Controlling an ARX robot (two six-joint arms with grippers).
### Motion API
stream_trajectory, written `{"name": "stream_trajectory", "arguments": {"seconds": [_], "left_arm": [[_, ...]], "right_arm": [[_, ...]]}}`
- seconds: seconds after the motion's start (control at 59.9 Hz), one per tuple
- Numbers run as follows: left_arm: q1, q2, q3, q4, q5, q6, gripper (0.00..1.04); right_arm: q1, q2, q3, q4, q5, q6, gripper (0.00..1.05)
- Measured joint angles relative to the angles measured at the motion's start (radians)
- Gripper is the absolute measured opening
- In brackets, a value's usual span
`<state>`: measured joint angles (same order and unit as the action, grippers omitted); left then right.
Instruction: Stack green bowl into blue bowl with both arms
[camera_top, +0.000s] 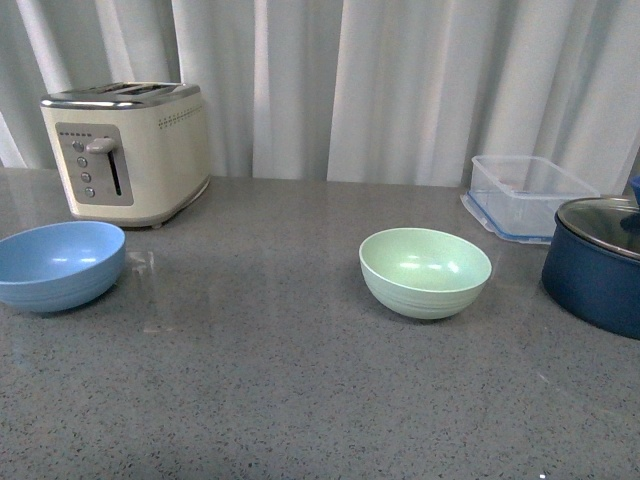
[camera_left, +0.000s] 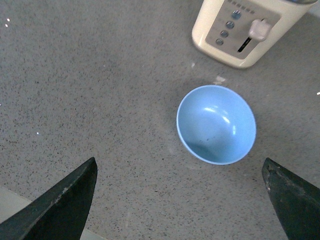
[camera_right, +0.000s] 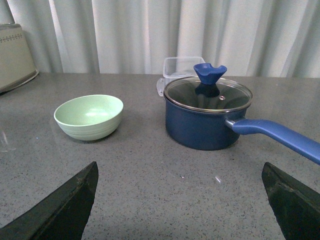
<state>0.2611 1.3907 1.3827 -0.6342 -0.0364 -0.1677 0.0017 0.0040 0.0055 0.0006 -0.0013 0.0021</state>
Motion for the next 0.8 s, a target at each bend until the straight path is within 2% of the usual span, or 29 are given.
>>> {"name": "stream_trajectory", "arguments": {"seconds": [0.484,0.802], "left_arm": [[-0.078,0.363,0.084,0.046,-0.025,-0.047,0.98],[-0.093,0.56,0.163,0.053,-0.032,-0.116,0.98]], "right_arm": [[0.0,0.0,0.0,0.0,0.0,0.0,0.95],[0.0,0.0,0.0,0.0,0.0,0.0,0.95]]}}
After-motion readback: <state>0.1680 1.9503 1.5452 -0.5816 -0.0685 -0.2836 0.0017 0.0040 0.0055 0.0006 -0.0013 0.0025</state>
